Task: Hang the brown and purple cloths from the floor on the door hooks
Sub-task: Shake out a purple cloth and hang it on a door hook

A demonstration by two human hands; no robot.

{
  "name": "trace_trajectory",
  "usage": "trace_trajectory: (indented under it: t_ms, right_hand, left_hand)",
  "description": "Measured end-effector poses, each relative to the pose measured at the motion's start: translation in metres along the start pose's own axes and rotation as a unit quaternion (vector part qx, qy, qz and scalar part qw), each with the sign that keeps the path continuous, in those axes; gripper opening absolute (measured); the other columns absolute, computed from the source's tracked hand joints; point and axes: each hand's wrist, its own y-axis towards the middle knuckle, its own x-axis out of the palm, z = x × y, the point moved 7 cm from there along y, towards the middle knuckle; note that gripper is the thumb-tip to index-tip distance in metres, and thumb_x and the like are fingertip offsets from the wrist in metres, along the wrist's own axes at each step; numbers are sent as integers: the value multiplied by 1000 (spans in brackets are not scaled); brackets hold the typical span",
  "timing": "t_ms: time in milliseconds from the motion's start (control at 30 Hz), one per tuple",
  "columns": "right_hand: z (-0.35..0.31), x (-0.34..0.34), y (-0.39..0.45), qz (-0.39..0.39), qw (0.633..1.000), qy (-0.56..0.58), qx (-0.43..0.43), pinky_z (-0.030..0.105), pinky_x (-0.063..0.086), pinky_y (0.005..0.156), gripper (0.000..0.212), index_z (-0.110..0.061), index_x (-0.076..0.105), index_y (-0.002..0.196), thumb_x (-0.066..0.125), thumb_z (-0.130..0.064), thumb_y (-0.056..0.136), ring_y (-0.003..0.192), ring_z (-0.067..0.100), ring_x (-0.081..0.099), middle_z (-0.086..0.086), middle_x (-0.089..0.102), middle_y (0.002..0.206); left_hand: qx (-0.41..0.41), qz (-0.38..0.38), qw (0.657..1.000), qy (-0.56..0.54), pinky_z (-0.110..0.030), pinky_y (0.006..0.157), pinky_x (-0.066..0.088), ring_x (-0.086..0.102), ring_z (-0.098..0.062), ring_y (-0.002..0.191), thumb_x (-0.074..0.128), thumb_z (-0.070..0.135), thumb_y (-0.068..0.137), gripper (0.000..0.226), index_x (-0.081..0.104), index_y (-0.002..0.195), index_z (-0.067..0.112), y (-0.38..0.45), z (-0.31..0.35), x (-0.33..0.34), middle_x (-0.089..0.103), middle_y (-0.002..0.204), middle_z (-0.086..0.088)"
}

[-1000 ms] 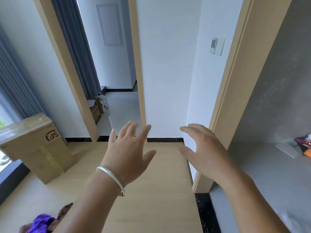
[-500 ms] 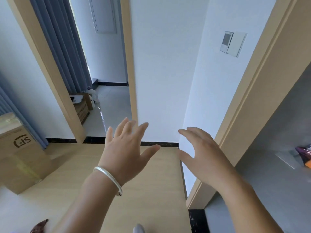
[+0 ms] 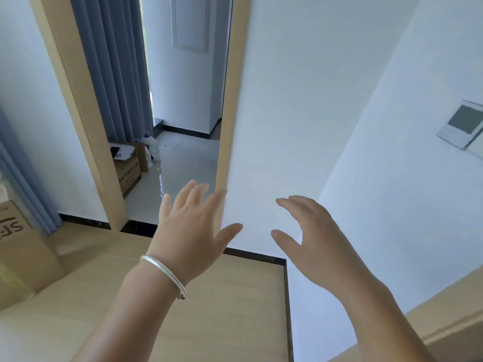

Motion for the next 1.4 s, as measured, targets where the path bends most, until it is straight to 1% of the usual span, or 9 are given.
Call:
trace_trajectory:
  t_ms: [200,400,567,700,833,1000,1100,1233,1400]
  right_hand:
    - [-40,49,85,-21,996,41,-77,21,26,109,50,-36,40,141,54,-40,93,133,-4,25,-22,33,144]
    - [-107,114,178,-76,975,72,-194,12,18,101,50,-33,43,140,54,-41,92,132,-5,22,-19,36,142]
    - [-175,167,258,-132,942,115,-285,24,23,111,52,-34,41,141,54,-41,92,138,1,21,-15,33,148]
    - [-233,191,317,-156,911,143,-355,29,24,113,53,-35,40,142,53,-43,91,139,2,20,-15,32,149]
    - [-286,214,359,-177,871,164,-428,27,22,112,53,-36,39,142,53,-44,91,136,1,21,-15,34,146]
    - [-349,250,376,-214,825,189,-487,22,22,106,51,-36,41,139,55,-43,91,132,1,24,-16,36,142]
    - [-393,278,369,-250,791,187,-526,25,23,111,50,-37,41,139,55,-42,91,132,0,25,-18,36,141]
    - [-462,318,353,-285,754,173,-565,32,23,115,53,-38,38,142,55,-44,92,133,-1,22,-18,34,143]
    - [-562,363,339,-289,724,131,-613,29,20,116,57,-38,34,144,54,-46,91,135,1,22,-18,33,144]
  left_hand:
    - [-92,14,996,6,-49,119,7,-3,-13,147,29,71,86,70,16,148,40,30,-81,-2,19,156,7]
    - [-210,34,977,29,-47,119,4,-2,-14,147,28,72,86,70,17,147,40,43,-174,-10,19,155,9]
    - [-311,59,946,75,-48,119,5,-1,-15,147,33,70,87,70,19,148,39,61,-246,-33,20,155,7]
    - [-383,79,913,114,-49,119,5,-2,-14,147,30,70,87,70,17,148,39,74,-293,-64,17,157,8]
    - [-451,99,875,142,-52,118,12,5,-16,147,27,71,84,72,17,148,39,76,-332,-88,19,156,8]
    - [-535,118,824,147,-51,118,12,5,-16,147,32,71,83,74,19,148,39,51,-375,-104,21,156,6]
    - [-578,124,792,153,-51,118,14,6,-15,147,29,72,82,76,19,149,38,23,-404,-111,21,156,6]
    - [-625,139,755,140,-50,119,11,9,-15,147,34,70,84,74,21,149,37,-18,-452,-120,22,156,6]
    - [-671,171,711,124,-50,118,15,16,-17,145,39,67,84,74,26,148,33,-96,-533,-155,28,153,3]
